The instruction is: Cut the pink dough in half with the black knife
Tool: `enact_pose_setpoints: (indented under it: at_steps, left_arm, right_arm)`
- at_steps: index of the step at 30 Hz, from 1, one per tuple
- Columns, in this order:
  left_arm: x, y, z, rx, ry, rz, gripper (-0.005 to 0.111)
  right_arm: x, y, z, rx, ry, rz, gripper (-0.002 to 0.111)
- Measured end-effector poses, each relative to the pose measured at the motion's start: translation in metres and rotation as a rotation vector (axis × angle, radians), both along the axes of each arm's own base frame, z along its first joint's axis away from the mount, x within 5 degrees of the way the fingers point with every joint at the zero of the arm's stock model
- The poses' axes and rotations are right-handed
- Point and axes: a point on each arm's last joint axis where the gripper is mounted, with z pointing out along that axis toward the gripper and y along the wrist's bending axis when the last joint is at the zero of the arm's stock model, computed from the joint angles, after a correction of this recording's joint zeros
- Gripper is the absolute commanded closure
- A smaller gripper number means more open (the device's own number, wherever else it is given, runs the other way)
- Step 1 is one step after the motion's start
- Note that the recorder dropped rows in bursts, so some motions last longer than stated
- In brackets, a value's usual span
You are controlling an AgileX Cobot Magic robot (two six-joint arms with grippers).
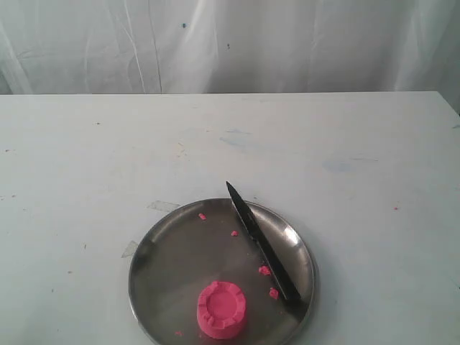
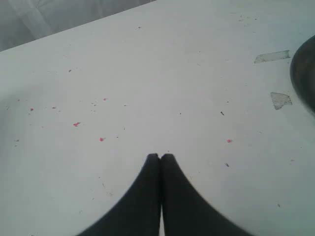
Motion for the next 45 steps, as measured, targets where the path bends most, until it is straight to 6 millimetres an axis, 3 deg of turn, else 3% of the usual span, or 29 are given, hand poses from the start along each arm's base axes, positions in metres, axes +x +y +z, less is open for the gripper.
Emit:
enact_pose_setpoints:
  at_steps: [10,19,31,37,45]
  left_arm:
    - [0.000,0.000,0.000,0.000,0.000,0.000,0.107]
    - [0.000,0.000,0.000,0.000,0.000,0.000,0.107]
    - [0.000,0.000,0.000,0.000,0.000,0.000,0.107]
    - [0.000,0.000,0.000,0.000,0.000,0.000,0.107]
    - [0.000,0.000,0.000,0.000,0.000,0.000,0.107]
  right_arm:
    - [0.000,0.000,0.001,-0.066,-0.011,0.018,0.108]
    - [0.003,-0.002,0.019,-0.082,-0.210,-0.005,0.108]
    - [0.004,-0.002,0.022,-0.083,-0.241,-0.009,0.108]
    - [0.004,-0.001,0.022,0.038,-0.246,-0.023,0.108]
    - [0.003,-0.003,0.031,0.063,-0.345,-0.037,0.108]
